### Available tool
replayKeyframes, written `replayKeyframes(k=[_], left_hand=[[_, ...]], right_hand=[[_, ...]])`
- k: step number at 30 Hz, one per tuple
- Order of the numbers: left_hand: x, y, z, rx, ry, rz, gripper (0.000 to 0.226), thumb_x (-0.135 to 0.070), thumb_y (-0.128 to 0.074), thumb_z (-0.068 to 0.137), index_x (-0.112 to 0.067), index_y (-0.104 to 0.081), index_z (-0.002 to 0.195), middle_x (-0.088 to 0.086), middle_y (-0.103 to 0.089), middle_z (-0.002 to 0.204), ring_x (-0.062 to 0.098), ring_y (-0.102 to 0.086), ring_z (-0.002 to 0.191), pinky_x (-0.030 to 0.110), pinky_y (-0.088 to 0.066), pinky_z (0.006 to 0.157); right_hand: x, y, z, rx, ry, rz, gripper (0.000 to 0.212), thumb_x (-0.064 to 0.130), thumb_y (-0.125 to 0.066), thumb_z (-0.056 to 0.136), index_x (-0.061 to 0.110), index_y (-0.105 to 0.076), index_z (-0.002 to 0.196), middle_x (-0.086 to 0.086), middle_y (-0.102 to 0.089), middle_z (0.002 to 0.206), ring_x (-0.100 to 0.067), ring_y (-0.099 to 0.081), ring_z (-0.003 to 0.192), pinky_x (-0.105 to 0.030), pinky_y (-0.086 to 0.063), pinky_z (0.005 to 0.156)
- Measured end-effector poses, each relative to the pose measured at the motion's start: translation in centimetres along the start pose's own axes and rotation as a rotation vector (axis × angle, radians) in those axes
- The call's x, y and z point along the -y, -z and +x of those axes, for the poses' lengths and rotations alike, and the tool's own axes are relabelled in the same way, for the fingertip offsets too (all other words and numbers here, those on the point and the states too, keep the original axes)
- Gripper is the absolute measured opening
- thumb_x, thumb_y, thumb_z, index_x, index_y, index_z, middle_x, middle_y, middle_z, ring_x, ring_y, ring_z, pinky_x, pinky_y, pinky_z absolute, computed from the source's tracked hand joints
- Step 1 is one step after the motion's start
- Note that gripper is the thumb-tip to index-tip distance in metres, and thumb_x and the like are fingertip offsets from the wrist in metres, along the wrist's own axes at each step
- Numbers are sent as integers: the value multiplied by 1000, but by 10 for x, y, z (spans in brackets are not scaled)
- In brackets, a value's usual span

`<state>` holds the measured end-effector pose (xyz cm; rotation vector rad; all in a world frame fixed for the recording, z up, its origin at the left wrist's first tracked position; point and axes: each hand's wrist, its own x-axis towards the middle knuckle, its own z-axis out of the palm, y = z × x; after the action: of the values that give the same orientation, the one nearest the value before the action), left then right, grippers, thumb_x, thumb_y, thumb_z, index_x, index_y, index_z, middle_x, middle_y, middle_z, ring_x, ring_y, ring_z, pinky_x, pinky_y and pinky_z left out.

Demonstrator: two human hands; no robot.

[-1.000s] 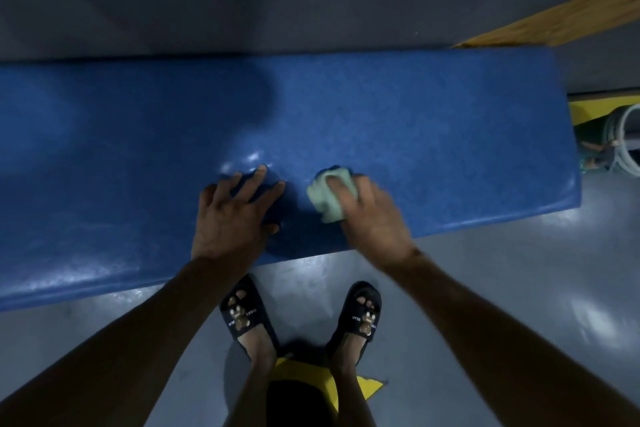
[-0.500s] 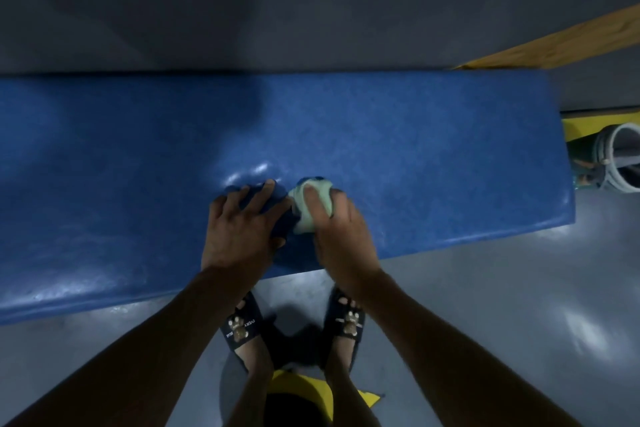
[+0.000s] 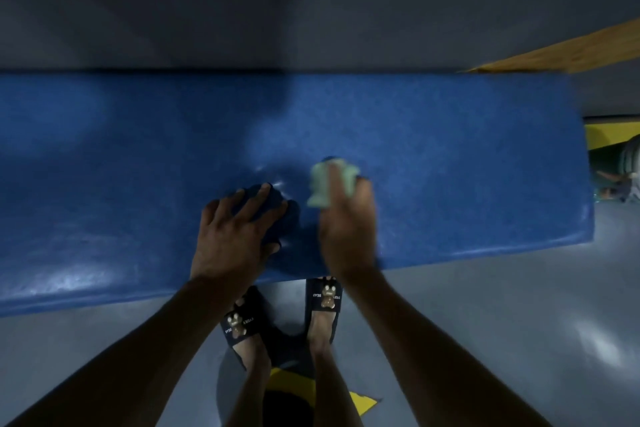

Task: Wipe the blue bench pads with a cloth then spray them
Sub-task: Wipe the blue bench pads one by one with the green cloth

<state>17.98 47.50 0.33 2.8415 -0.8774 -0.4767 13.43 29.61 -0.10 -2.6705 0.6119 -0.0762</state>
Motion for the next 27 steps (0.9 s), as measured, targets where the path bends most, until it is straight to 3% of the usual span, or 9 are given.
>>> replayKeyframes(k=[4, 7, 10, 14, 17, 20, 22, 24, 27], left_hand=[[-2, 2, 2, 0, 9, 0, 74, -40, -87, 60, -34, -60, 128, 1, -54, 142, 40, -53, 120, 51, -42, 94], [-2, 2, 2, -16, 21, -17, 76, -36, -89, 58, -32, -59, 128, 1, -55, 141, 41, -55, 118, 53, -43, 94], [-3, 1, 2, -24, 19, -22, 75, -36, -89, 58, -31, -61, 128, 2, -56, 141, 42, -55, 118, 53, -43, 94], [-4, 1, 3, -14, 17, -17, 76, -36, -90, 57, -31, -61, 127, 2, -56, 141, 42, -56, 117, 54, -43, 93], [-4, 1, 4, -17, 19, -22, 77, -37, -91, 56, -32, -62, 127, 2, -56, 141, 41, -56, 117, 53, -42, 94], [-3, 1, 4, -17, 16, -24, 79, -37, -92, 55, -33, -60, 127, 2, -56, 142, 41, -57, 117, 52, -40, 95], [-6, 3, 3, -6, 25, -27, 80, -37, -92, 54, -33, -60, 127, 2, -56, 141, 41, -56, 118, 53, -41, 95], [-7, 7, 5, 1, 38, -21, 79, -37, -93, 50, -32, -65, 123, 2, -59, 138, 40, -58, 115, 52, -40, 95], [-7, 19, 15, -31, 35, -11, 77, -35, -93, 50, -34, -66, 122, 3, -61, 134, 38, -62, 106, 47, -31, 95]], right_hand=[[-29, 9, 19, 165, 564, -154, 40, 26, -39, 103, 23, -53, 140, -11, -60, 114, -31, -57, 92, -40, -49, 80], [-96, 49, 61, 150, 209, -178, 35, 34, -48, 97, 32, -52, 131, 8, -55, 112, -23, -57, 104, -24, -43, 79], [-148, 76, 81, -43, -303, -179, 57, 15, -43, 89, 25, -42, 146, -22, -42, 128, -42, -48, 109, -35, -39, 83], [-103, 36, 73, -156, -444, -90, 49, 34, -43, 91, 16, -52, 135, -17, -57, 116, -37, -57, 96, -44, -49, 84], [-27, 14, 58, -122, -115, 31, 32, 34, -59, 94, 23, -57, 123, -7, -65, 109, -21, -63, 88, -34, -50, 75], [-25, 16, 47, 193, 535, -196, 62, 14, -49, 88, 27, -40, 148, -15, -51, 118, -30, -53, 91, -38, -45, 74], [-62, 33, 70, 247, 641, -232, 62, 18, -41, 86, 28, -43, 148, -15, -54, 114, -33, -55, 86, -39, -47, 71], [-111, 56, 93, 178, 521, -276, 64, 23, -39, 84, 28, -42, 148, -18, -53, 110, -39, -56, 78, -43, -52, 67], [-171, 87, 104, 31, 3, -208, 66, 24, -43, 86, 26, -34, 151, -23, -44, 114, -47, -52, 80, -50, -50, 73]])
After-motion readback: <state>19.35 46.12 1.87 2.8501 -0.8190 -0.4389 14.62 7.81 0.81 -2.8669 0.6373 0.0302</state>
